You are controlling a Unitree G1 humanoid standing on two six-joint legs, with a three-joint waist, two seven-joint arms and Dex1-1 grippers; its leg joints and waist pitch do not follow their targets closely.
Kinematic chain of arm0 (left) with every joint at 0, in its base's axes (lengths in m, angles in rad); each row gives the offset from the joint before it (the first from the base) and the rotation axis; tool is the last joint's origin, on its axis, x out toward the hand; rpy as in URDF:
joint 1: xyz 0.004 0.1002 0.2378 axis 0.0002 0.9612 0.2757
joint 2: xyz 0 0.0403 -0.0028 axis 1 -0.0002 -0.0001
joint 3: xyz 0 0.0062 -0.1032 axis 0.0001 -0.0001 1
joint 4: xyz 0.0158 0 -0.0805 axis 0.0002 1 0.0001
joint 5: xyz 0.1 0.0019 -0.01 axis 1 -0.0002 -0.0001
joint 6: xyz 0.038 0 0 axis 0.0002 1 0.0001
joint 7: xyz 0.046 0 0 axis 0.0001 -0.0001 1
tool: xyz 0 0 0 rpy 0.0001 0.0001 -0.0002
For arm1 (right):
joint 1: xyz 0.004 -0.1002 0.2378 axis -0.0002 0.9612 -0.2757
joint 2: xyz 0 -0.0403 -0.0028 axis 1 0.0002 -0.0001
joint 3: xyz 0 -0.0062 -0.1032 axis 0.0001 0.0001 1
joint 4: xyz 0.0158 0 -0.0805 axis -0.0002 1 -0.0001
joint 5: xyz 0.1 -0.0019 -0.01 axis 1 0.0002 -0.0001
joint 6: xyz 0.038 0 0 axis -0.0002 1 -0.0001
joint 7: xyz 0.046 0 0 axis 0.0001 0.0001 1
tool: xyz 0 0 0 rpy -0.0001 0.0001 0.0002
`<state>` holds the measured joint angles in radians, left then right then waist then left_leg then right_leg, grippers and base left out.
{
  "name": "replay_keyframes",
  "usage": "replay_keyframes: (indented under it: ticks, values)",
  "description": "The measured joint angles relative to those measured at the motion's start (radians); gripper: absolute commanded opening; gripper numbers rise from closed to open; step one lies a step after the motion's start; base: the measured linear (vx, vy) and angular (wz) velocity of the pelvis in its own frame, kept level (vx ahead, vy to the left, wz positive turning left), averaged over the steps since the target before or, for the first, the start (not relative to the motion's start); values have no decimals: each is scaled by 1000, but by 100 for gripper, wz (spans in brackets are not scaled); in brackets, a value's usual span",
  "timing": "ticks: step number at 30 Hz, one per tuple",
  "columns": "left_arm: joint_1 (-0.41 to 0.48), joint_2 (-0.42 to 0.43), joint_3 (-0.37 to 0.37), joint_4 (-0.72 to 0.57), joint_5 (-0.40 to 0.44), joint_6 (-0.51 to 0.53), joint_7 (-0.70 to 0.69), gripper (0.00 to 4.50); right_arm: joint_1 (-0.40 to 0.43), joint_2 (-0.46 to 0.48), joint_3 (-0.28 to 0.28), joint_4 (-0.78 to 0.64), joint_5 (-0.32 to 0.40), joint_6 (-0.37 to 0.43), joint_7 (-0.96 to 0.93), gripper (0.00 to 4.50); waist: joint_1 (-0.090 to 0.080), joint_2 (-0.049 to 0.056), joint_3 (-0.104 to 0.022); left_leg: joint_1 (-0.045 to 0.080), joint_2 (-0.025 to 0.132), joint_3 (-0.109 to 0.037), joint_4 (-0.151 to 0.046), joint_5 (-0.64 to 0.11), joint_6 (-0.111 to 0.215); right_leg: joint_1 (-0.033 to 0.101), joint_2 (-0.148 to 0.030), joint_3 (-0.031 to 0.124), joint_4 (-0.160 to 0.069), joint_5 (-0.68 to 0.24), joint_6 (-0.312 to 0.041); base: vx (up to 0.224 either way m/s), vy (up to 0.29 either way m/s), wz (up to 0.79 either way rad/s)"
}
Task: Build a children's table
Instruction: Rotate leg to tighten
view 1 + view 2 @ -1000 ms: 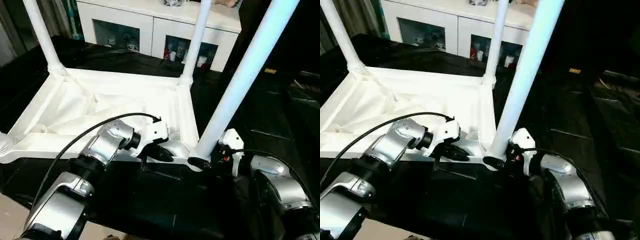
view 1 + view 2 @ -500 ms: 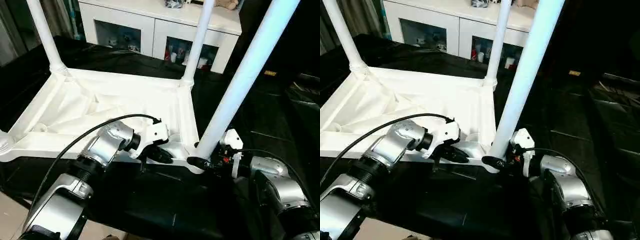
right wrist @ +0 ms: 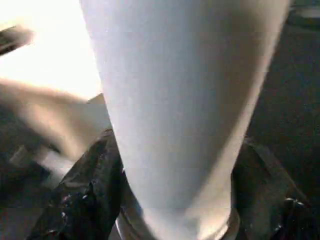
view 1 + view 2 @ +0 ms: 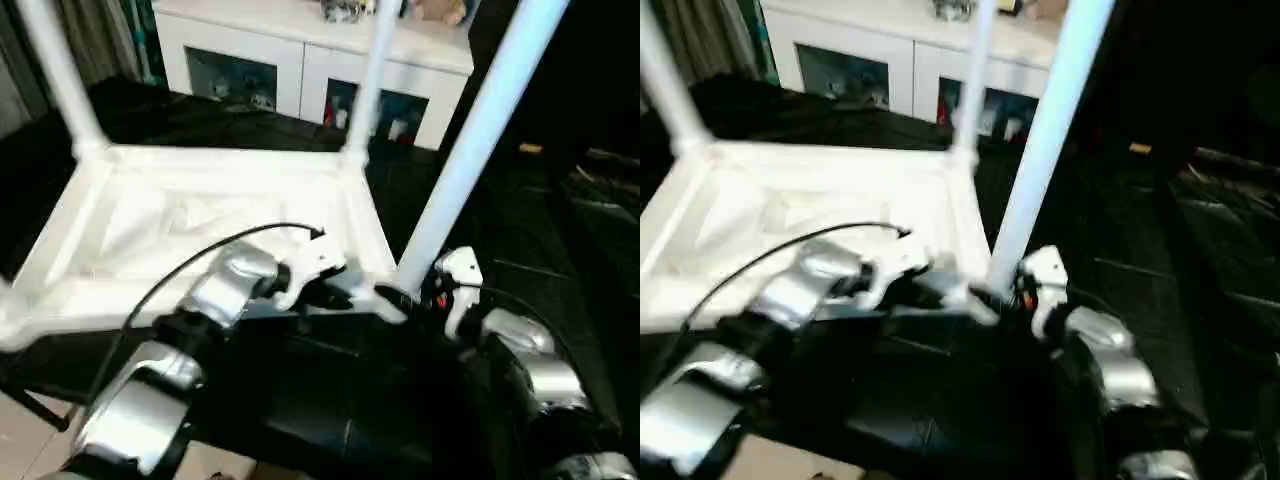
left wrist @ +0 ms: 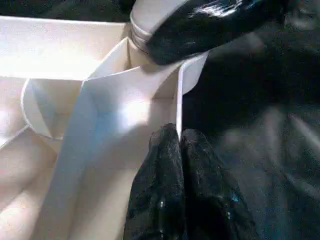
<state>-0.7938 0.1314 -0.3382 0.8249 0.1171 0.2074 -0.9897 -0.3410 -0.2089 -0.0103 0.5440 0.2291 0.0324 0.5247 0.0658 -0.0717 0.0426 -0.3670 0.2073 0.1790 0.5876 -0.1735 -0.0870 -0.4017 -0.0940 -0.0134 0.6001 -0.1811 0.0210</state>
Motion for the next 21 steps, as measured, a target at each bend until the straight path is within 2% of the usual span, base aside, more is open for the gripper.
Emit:
replay_keyframes:
  ticks: [5, 10, 11, 12, 14, 16, 19, 21]
  values:
    - [-54, -99, 21, 121, 7, 0, 155, 0, -15, 110, -55, 12, -47, -25, -319, 264, -1, 13, -4, -1, -1, -1, -1, 0, 0, 1, 0, 0, -1, 0, 1, 0, 0, 0]
    - [-80, -142, 37, 179, 6, -21, 199, 0, -18, 193, -69, -1, -93, -46, -495, 264, 0, 19, 0, -1, -1, -3, -7, 0, 0, 2, 1, 0, -7, -3, 5, 0, 0, 0]
    - [-81, -143, 37, 181, 6, -26, 199, 0, -16, 200, -69, -9, -102, -47, -516, 264, 0, 22, 2, -1, -2, -3, -8, 0, 0, 2, 1, 0, -8, -4, 6, 0, 0, 0]
    - [-81, -144, 36, 181, 6, -31, 199, 0, -13, 205, -69, -15, -108, -51, -527, 298, 0, 23, 4, -2, -2, -3, -8, 0, 0, 3, 1, 1, -8, -5, 8, 0, 0, 0]
    - [-81, -145, 34, 182, 6, -38, 199, 0, -6, 211, -69, -21, -120, -65, -541, 333, -1, 24, 5, -2, -3, -4, -10, 0, 0, 3, 1, 1, -9, -8, 13, 0, 0, 0]
    - [-84, -144, 33, 184, 12, -43, 211, 0, 8, 220, -59, -28, -135, -73, -541, 333, -6, 22, 8, -2, -2, -4, -12, 0, 0, 3, 1, 1, -9, -8, 13, 0, 0, 0]
    - [-93, -138, 36, 190, 17, -59, 223, 0, 25, 226, -50, -40, -140, -88, -532, 374, -15, 23, 11, -4, -2, -5, -14, 0, 0, 0, 1, 0, -11, -8, 14, 0, 0, 0]
    - [-94, -134, 35, 189, 17, -65, 212, 0, 35, 213, -49, -61, -129, -83, -499, 374, -16, 23, 12, -5, -2, -5, -15, 0, 0, -1, 1, 0, -11, -8, 14, 0, 0, 0]
